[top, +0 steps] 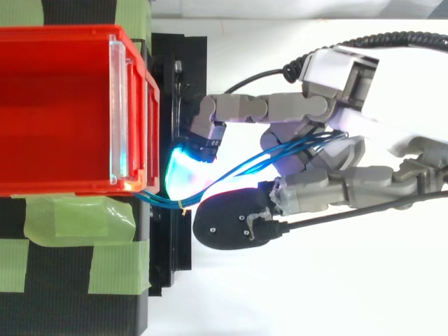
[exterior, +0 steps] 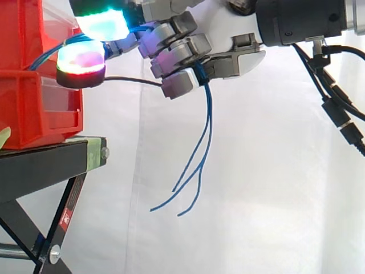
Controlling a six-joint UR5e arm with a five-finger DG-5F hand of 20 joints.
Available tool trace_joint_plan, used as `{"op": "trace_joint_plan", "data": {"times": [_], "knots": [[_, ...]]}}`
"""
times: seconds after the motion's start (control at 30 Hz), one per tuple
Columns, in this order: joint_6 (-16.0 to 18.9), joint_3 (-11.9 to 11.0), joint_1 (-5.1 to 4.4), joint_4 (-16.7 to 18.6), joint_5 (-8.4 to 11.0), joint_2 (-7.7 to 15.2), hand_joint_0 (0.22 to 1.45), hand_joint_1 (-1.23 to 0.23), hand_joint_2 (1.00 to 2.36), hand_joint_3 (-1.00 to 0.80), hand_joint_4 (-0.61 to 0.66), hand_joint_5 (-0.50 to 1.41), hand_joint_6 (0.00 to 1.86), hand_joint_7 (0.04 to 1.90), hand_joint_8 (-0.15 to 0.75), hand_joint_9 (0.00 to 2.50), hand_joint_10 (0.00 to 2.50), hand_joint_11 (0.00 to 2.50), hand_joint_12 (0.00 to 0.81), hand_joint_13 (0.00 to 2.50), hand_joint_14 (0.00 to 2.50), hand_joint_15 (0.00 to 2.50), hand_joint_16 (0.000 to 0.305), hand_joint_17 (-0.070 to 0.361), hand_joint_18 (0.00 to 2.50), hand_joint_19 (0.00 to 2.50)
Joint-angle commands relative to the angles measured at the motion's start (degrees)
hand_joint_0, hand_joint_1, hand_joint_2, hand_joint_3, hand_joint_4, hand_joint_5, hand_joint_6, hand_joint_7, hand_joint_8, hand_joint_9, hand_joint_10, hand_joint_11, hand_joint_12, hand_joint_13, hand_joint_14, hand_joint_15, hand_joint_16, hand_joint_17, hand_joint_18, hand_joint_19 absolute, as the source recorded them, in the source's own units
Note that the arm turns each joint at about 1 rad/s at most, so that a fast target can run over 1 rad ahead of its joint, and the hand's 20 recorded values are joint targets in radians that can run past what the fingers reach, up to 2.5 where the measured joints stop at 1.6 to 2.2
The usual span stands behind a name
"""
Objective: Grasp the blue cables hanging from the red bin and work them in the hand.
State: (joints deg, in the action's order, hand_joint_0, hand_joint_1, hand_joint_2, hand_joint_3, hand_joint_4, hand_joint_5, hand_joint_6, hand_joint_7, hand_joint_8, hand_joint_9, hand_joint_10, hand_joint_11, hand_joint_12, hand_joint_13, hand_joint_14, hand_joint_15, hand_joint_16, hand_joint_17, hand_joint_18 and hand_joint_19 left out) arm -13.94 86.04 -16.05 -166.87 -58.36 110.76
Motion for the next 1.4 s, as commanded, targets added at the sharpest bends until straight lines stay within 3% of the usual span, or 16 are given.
{"op": "trace_joint_plan", "data": {"times": [0.0, 0.07, 0.1, 0.27, 0.57, 0.87, 0.93, 0.97, 1.0, 1.03, 1.07, 1.1, 1.37], "knots": [[-0.21, 0.00, -0.03, -0.03, 0.00, -0.02, 1.00, -0.58, 1.03, -0.21, 0.36, 0.35, 0.01, 1.28, 0.277, 1.05, 2.50, 2.50, 0.411, 1.28, 2.50, 1.82, 0.041, 0.093, 1.34, 1.13], [-0.21, 0.00, 0.06, -0.03, 0.00, -0.02, 1.00, -0.59, 1.03, -0.07, 0.35, 0.34, 0.01, 1.27, 0.277, 1.05, 2.50, 2.50, 0.411, 1.28, 2.50, 1.82, 0.041, 0.093, 1.34, 1.13], [-0.21, 0.00, -0.03, -0.03, 0.00, -0.02, 1.02, -0.62, 1.02, 0.08, 0.36, 0.35, 0.01, 1.27, 0.277, 1.05, 2.50, 2.50, 0.411, 1.28, 2.50, 1.82, 0.041, 0.093, 1.34, 1.13], [-0.21, 0.00, -0.03, -0.12, 0.00, -0.02, 1.05, -0.62, 1.00, 0.37, 0.38, 0.36, 0.01, 1.26, 0.277, 1.05, 2.50, 2.50, 0.411, 1.28, 2.50, 1.82, 0.041, 0.093, 1.34, 1.13], [-0.21, 0.00, -0.03, -0.03, 0.00, 0.07, 1.02, -0.58, 1.35, 0.43, 0.35, 0.37, 0.01, 1.28, 0.277, 1.05, 2.50, 2.50, 0.411, 1.28, 2.50, 1.82, 0.041, 0.093, 1.34, 1.13], [-0.21, 0.00, 0.06, -0.21, 0.00, -0.02, 1.08, -0.57, 1.48, 0.51, 0.30, 0.38, 0.01, 1.25, 0.277, 1.05, 2.50, 2.50, 0.411, 1.28, 2.50, 1.82, 0.041, 0.093, 1.34, 1.13], [-0.12, 0.00, 0.06, -0.21, 0.00, -0.02, 1.06, -0.59, 1.45, 0.49, 0.31, 0.37, 0.01, 1.26, 0.277, 1.05, 2.50, 2.50, 0.411, 1.28, 2.50, 1.82, 0.041, 0.093, 1.34, 1.13], [-0.12, 0.00, 0.06, -0.21, 0.00, -0.02, 1.04, -0.65, 1.23, 0.41, 0.33, 0.37, 0.01, 1.25, 0.277, 1.05, 2.50, 2.50, 0.411, 1.28, 2.50, 1.82, 0.041, 0.093, 1.34, 1.13], [-0.03, 0.00, 0.06, -0.30, 0.00, -0.02, 1.04, -0.66, 1.20, 0.39, 0.34, 0.37, 0.01, 1.26, 0.277, 1.05, 2.50, 2.50, 0.411, 1.28, 2.50, 1.82, 0.041, 0.093, 1.34, 1.13], [-0.12, 0.00, 0.06, -0.30, 0.00, -0.02, 1.04, -0.68, 1.01, 0.35, 0.35, 0.36, 0.01, 1.26, 0.277, 1.05, 2.50, 2.50, 0.411, 1.28, 2.50, 1.82, 0.041, 0.093, 1.34, 1.13], [-0.03, 0.00, 0.06, -0.30, 0.00, 0.07, 0.96, -0.69, 1.02, 0.08, 0.36, 0.36, 0.01, 1.27, 0.277, 1.05, 2.50, 2.50, 0.411, 1.28, 2.50, 1.82, 0.041, 0.093, 1.34, 1.13], [-0.12, 0.00, 0.06, -0.30, 0.00, -0.02, 0.92, -0.67, 1.02, -0.06, 0.35, 0.34, 0.01, 1.28, 0.277, 1.05, 2.50, 2.50, 0.411, 1.28, 2.50, 1.82, 0.041, 0.093, 1.34, 1.13], [-0.12, 0.00, 0.06, -0.21, 0.00, 0.07, 0.88, -0.64, 1.02, -0.50, 0.35, 0.32, 0.01, 1.28, 0.277, 1.05, 2.50, 2.50, 0.411, 1.28, 2.50, 1.82, 0.041, 0.093, 1.34, 1.13]]}}
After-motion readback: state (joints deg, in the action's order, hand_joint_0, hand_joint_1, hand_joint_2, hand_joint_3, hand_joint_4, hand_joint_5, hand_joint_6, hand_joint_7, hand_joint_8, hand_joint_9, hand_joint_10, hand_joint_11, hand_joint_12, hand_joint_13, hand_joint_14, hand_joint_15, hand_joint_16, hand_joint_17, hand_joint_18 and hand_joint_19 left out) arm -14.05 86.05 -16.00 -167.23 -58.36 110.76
